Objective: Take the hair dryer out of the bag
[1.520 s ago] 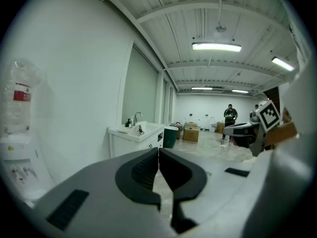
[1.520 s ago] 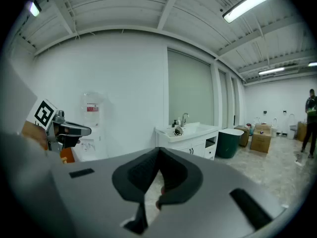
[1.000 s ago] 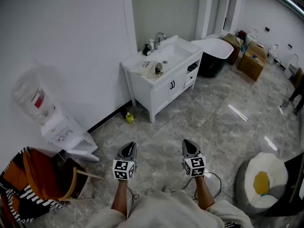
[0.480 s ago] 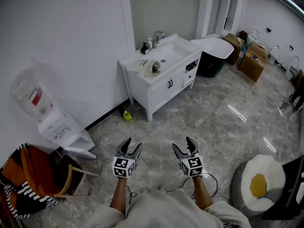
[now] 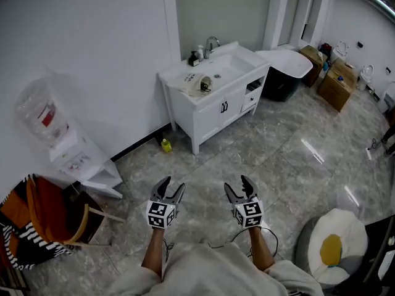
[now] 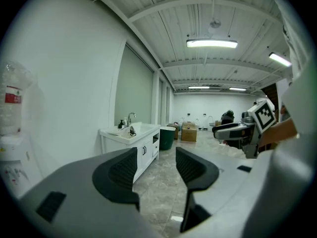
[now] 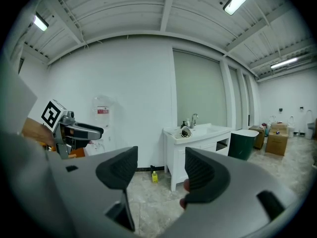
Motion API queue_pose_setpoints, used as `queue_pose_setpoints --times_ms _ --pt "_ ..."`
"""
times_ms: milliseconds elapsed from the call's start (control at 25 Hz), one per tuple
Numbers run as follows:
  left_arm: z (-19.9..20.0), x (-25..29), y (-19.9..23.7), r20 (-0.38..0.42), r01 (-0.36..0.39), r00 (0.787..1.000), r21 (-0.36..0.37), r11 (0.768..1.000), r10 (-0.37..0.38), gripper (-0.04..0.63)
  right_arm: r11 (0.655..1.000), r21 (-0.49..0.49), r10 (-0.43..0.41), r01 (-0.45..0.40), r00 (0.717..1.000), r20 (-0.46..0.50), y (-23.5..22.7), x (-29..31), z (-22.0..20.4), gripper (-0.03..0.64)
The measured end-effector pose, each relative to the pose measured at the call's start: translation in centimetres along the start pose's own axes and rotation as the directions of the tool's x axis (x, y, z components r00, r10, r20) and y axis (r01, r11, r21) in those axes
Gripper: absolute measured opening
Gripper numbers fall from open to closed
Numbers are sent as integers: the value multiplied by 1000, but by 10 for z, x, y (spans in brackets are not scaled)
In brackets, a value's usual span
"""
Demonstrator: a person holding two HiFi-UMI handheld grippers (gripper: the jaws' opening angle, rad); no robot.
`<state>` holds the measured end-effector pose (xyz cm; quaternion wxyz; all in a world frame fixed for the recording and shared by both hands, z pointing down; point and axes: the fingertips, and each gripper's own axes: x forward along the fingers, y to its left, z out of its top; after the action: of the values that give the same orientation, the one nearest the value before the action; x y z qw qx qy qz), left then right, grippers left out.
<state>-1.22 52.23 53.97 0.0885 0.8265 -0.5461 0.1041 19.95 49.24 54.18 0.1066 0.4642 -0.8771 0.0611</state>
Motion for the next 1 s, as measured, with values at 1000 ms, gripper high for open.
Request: queue_pose_setpoints --times_ms 1000 --pt "8 152 71 -42 53 998 -9 999 -53 222 999 -8 -38 38 999 -36 -70 131 7 264"
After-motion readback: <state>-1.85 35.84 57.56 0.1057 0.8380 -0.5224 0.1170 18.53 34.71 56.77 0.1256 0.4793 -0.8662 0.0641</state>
